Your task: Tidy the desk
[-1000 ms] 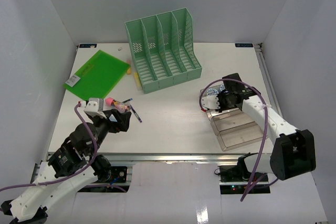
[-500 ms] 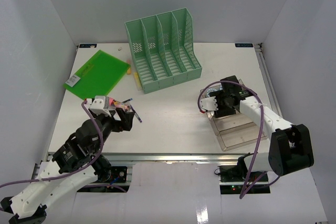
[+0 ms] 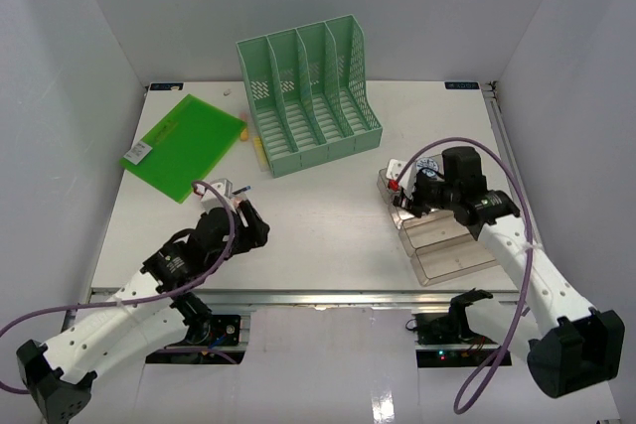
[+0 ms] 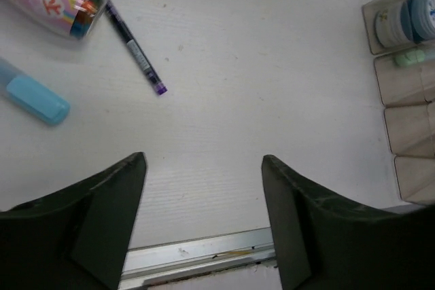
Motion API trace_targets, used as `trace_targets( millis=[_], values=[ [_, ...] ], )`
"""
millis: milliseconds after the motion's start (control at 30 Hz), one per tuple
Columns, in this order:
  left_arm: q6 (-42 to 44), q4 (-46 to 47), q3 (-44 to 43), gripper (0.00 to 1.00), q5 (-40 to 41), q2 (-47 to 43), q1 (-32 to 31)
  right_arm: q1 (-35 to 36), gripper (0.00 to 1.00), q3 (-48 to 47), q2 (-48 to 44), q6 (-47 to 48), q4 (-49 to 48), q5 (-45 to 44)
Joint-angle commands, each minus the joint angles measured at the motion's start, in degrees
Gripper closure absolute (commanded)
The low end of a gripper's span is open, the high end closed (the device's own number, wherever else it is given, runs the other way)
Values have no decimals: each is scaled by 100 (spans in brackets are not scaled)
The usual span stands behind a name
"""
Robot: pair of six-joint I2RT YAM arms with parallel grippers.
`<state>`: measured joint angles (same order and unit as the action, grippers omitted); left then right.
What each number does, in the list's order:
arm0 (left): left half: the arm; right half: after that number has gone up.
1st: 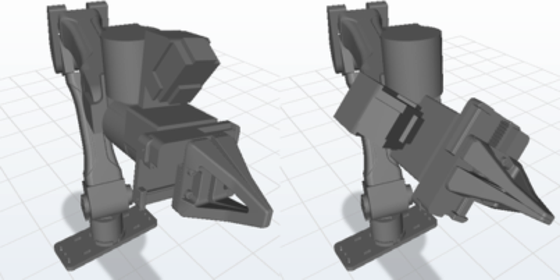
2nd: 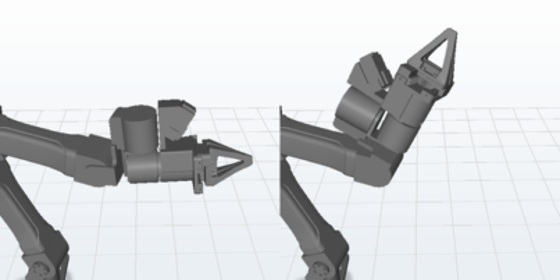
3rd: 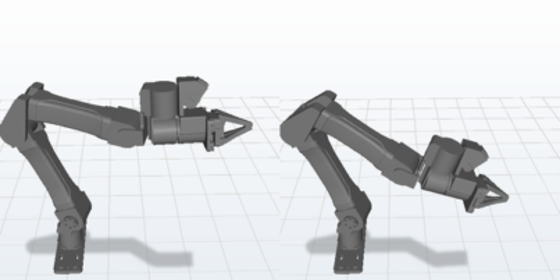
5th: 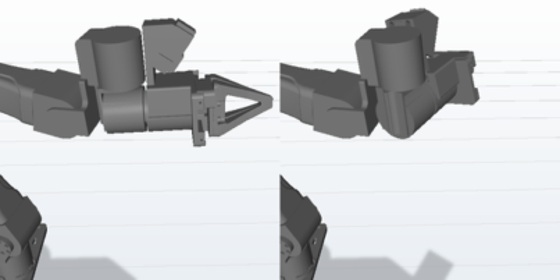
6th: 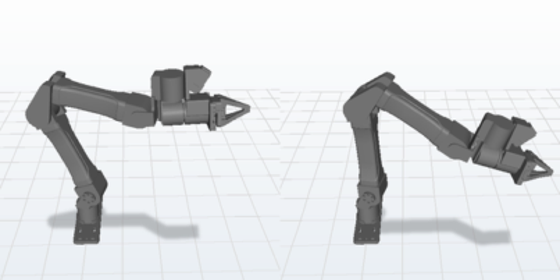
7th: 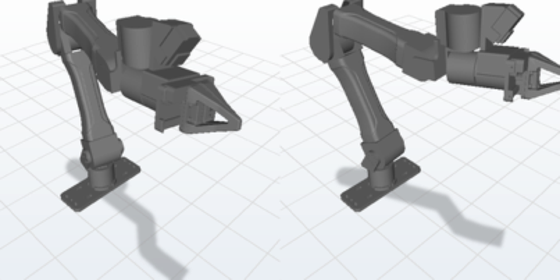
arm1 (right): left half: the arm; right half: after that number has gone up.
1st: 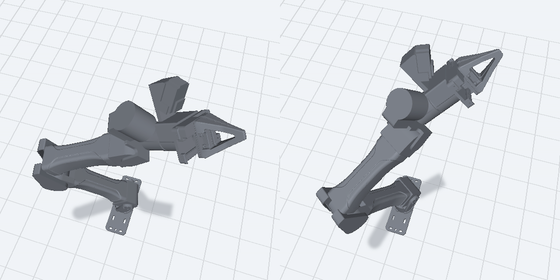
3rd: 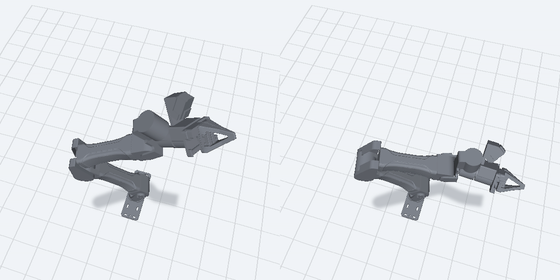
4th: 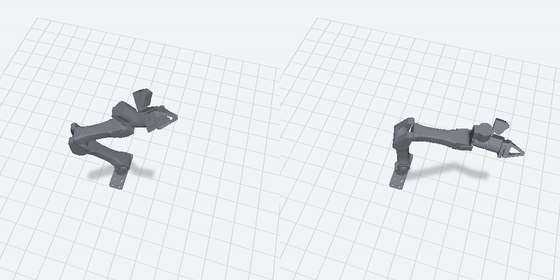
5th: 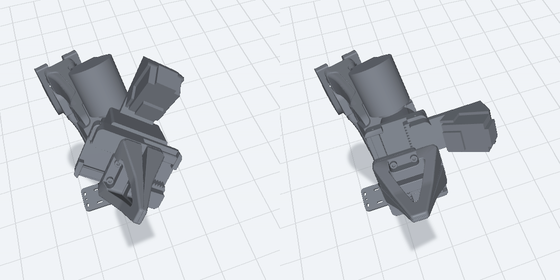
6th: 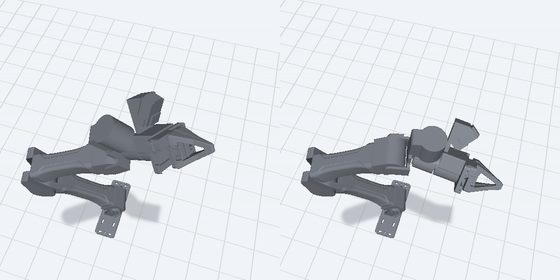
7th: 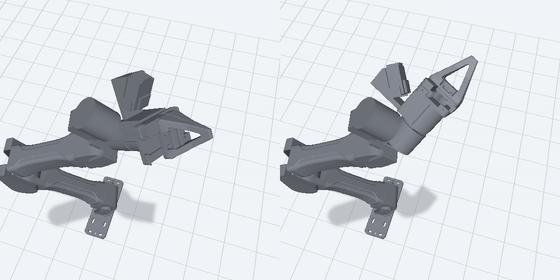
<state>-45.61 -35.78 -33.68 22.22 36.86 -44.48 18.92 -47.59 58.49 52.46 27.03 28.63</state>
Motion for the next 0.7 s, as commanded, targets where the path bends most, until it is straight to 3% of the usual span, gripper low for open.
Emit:
trace_targets(
  millis=[0, 167, 267, 400, 667],
  values=[
    [-651, -417, -132, 36, -397, 178, 893, -315, 50, 874, -333, -1972, -947, 2015],
    [-414, -290, 36, 34, -1527, 1062, 2421, -645, 43, 751, -436, -2100, -787, 2329],
    [-474, -297, 7, 31, -1697, 1582, 3047, -686, 40, 766, -581, -2057, -787, 2196],
    [-389, -62, -33, 27, -1487, 1901, 3334, -723, 35, 804, -728, -2056, -787, 2148],
    [-428, 17, -440, 26, -982, 3465, 3687, -806, 33, 812, -805, -2085, -793, 2173]
  ],
)
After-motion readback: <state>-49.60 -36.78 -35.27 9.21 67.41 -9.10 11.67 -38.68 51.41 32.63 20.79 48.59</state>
